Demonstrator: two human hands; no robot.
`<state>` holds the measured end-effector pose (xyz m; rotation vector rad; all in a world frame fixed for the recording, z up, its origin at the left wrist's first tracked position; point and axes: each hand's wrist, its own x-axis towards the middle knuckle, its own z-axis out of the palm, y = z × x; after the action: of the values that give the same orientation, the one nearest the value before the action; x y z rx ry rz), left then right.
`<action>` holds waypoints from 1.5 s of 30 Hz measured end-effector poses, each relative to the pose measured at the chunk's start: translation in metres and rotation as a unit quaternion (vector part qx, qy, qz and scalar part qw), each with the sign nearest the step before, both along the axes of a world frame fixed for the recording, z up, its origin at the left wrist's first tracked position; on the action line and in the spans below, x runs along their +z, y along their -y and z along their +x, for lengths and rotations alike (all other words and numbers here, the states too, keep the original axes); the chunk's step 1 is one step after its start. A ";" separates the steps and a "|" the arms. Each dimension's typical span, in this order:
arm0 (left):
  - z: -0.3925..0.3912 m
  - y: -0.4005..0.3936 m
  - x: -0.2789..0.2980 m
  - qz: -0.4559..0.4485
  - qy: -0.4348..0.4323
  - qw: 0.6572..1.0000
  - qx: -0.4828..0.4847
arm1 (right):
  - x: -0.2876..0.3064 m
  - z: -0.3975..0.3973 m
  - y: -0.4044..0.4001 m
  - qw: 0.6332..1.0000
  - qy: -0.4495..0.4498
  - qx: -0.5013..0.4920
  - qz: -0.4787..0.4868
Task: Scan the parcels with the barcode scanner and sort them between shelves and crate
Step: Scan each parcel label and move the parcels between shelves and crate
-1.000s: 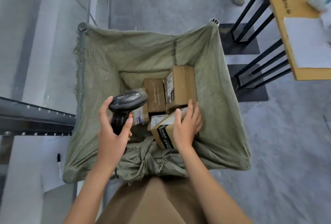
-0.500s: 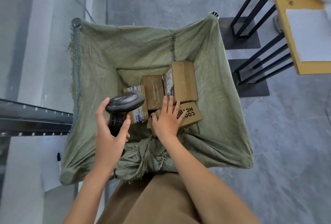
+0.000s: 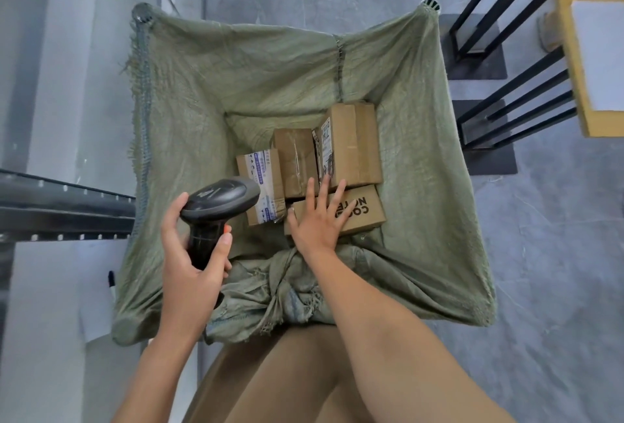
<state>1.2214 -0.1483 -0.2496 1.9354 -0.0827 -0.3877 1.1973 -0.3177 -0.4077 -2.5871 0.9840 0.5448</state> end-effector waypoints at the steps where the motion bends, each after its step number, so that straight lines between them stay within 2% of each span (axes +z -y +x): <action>1: 0.000 0.000 0.000 0.000 0.000 1.000 0.002 | 0.001 -0.001 0.001 1.000 0.001 0.003 0.002; 17: -0.011 0.002 0.002 -0.001 0.005 0.999 0.051 | 0.029 -0.004 0.014 0.996 0.059 0.057 0.018; 24: -0.056 -0.049 0.034 0.006 0.056 0.989 0.136 | 0.067 -0.008 -0.035 0.973 0.188 0.135 0.017; 29: -0.133 -0.113 0.057 -0.018 0.099 0.960 0.261 | 0.108 -0.036 -0.098 0.927 0.287 0.239 0.007; 34: -0.248 -0.171 0.069 -0.033 0.157 0.899 0.407 | 0.146 -0.104 -0.172 0.864 0.350 0.361 0.040; 40: -0.403 -0.223 0.092 -0.006 0.185 0.828 0.530 | 0.179 -0.207 -0.272 0.767 0.346 0.528 0.114; 45: -0.509 -0.259 0.112 0.015 0.213 0.751 0.625 | 0.197 -0.292 -0.351 0.693 0.324 0.623 0.162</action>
<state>0.7123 0.1105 -0.1377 1.6447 0.8968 0.9572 0.9053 0.0328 -0.2111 -2.3905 -1.1115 -0.0176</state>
